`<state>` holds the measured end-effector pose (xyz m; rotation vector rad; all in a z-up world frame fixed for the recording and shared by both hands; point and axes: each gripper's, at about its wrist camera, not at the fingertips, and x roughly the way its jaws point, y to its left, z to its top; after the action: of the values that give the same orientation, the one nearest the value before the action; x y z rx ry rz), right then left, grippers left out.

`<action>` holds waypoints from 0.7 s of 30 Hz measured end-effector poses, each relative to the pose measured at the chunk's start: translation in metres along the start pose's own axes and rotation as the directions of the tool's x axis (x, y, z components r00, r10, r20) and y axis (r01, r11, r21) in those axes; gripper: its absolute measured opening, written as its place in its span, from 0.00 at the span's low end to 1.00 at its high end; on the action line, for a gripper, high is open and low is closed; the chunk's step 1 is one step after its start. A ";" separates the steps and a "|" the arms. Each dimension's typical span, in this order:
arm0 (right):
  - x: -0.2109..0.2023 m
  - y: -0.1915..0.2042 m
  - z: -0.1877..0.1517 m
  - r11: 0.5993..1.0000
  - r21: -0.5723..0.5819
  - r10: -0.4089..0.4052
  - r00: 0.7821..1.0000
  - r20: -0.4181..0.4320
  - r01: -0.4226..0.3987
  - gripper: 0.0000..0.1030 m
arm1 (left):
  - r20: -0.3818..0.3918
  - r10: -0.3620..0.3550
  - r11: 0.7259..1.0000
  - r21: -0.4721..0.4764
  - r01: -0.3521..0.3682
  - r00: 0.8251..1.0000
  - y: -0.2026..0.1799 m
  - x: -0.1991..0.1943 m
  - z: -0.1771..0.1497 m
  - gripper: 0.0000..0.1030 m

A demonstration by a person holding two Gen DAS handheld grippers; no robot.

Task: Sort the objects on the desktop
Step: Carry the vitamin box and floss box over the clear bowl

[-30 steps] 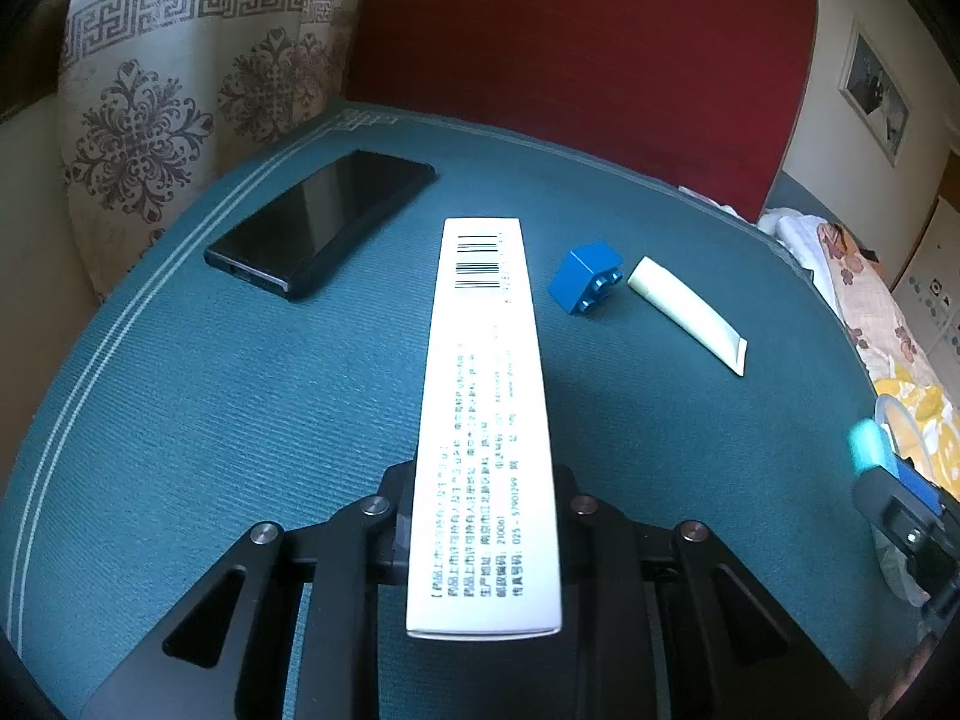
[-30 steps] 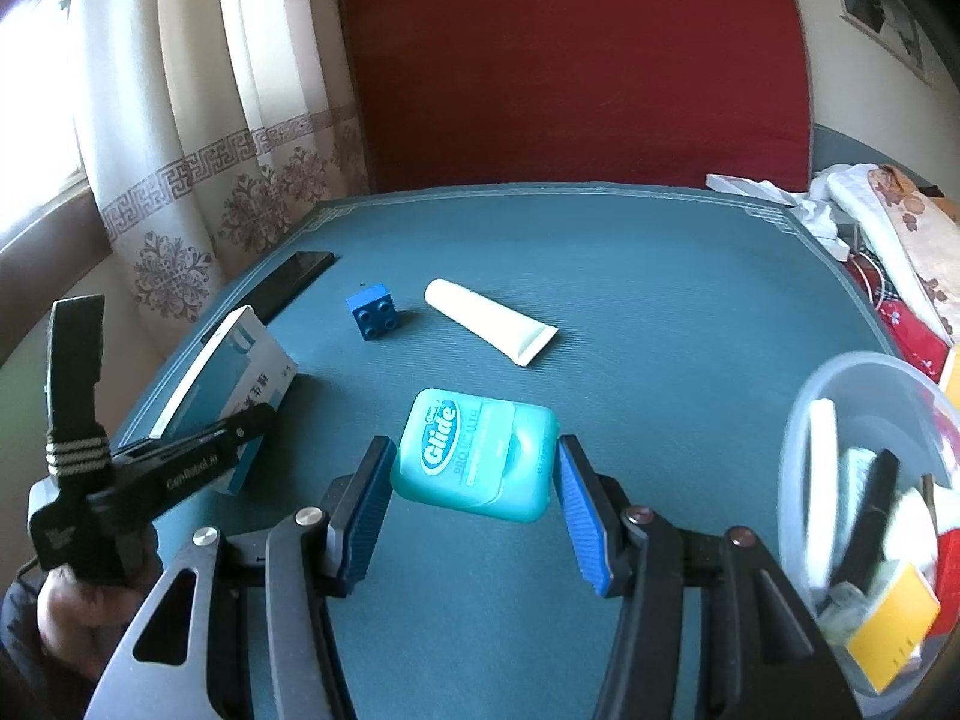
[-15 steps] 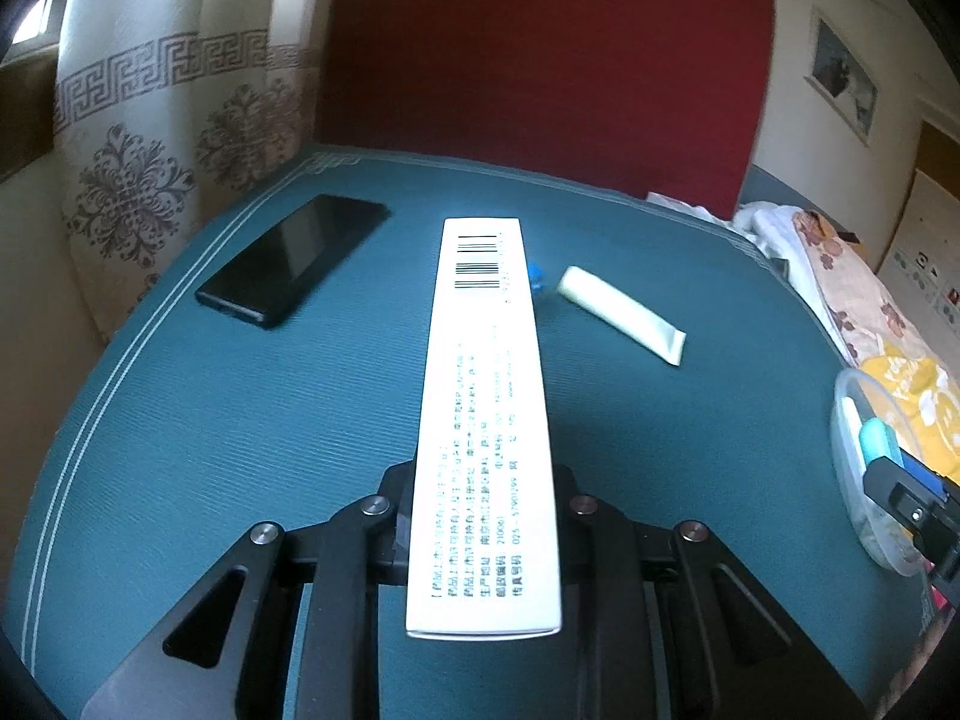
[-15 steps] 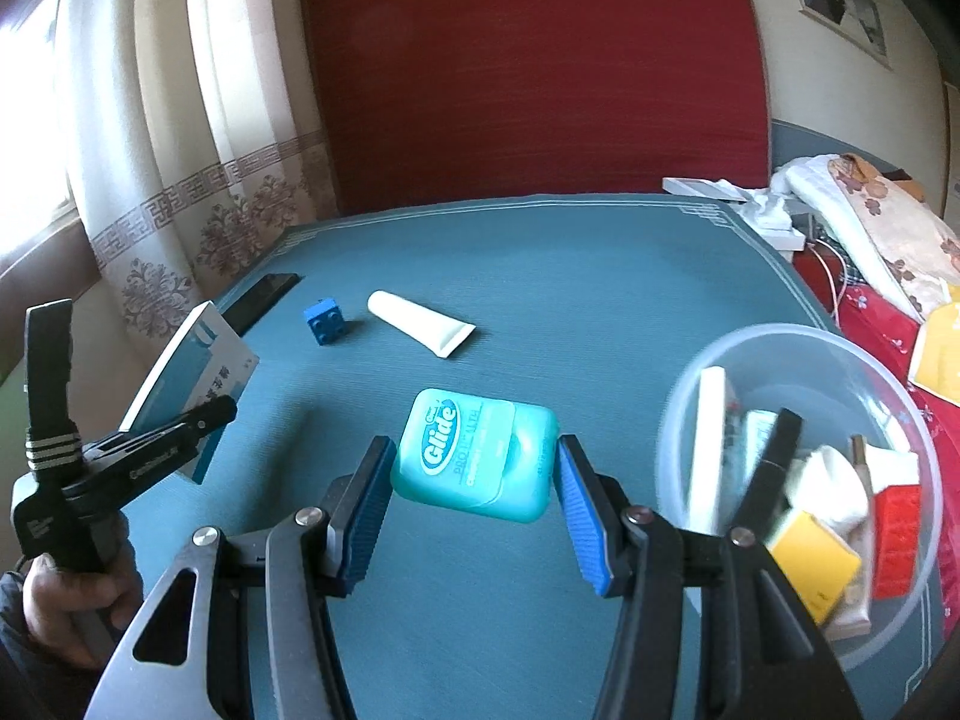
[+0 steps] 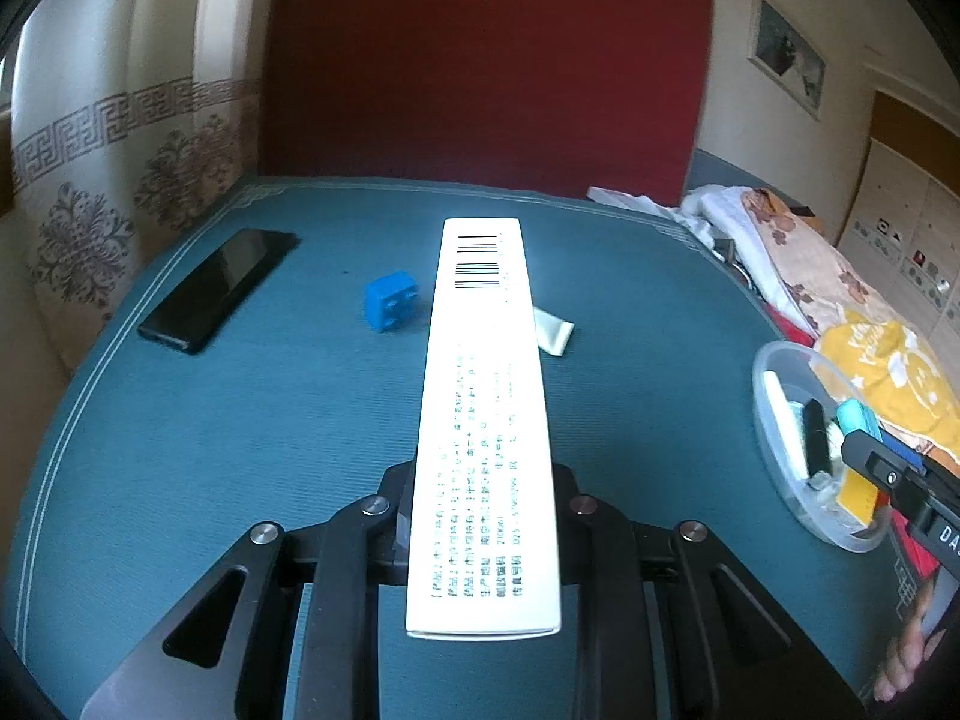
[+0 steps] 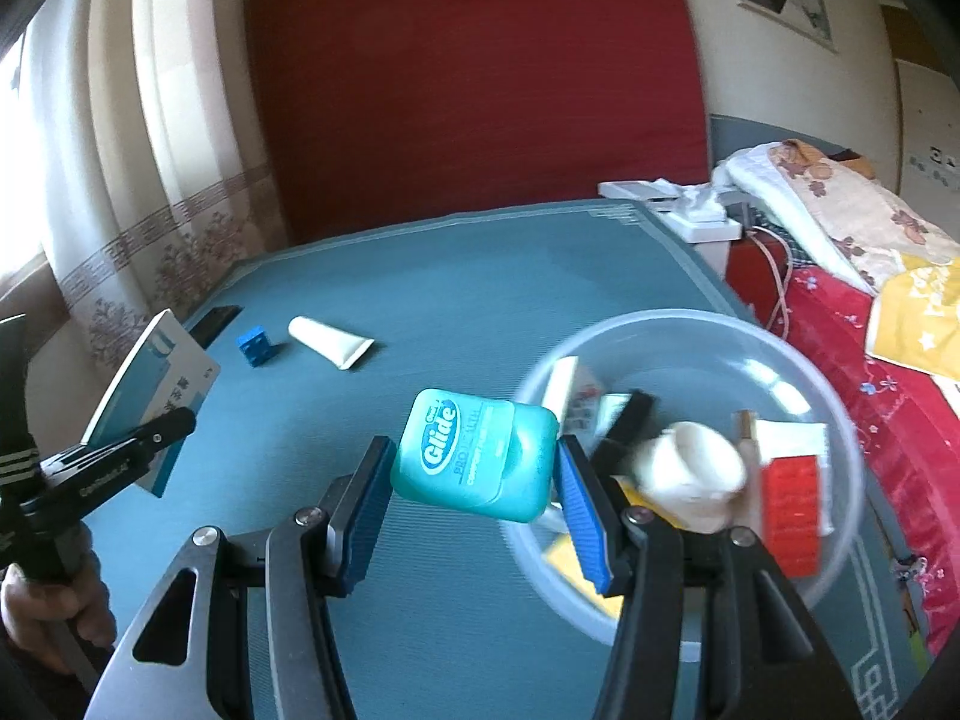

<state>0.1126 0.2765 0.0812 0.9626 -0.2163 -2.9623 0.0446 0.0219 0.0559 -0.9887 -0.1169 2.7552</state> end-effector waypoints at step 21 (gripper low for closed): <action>-0.024 -0.114 0.003 0.983 0.126 -0.139 0.989 0.052 0.131 0.56 | -0.013 -0.106 0.980 0.167 0.107 0.994 -0.115 -0.008 0.006 0.25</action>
<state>0.1333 0.3910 0.0821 0.9359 -0.3512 -3.1376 0.0664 0.1317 0.0822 -0.9158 0.0607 2.6156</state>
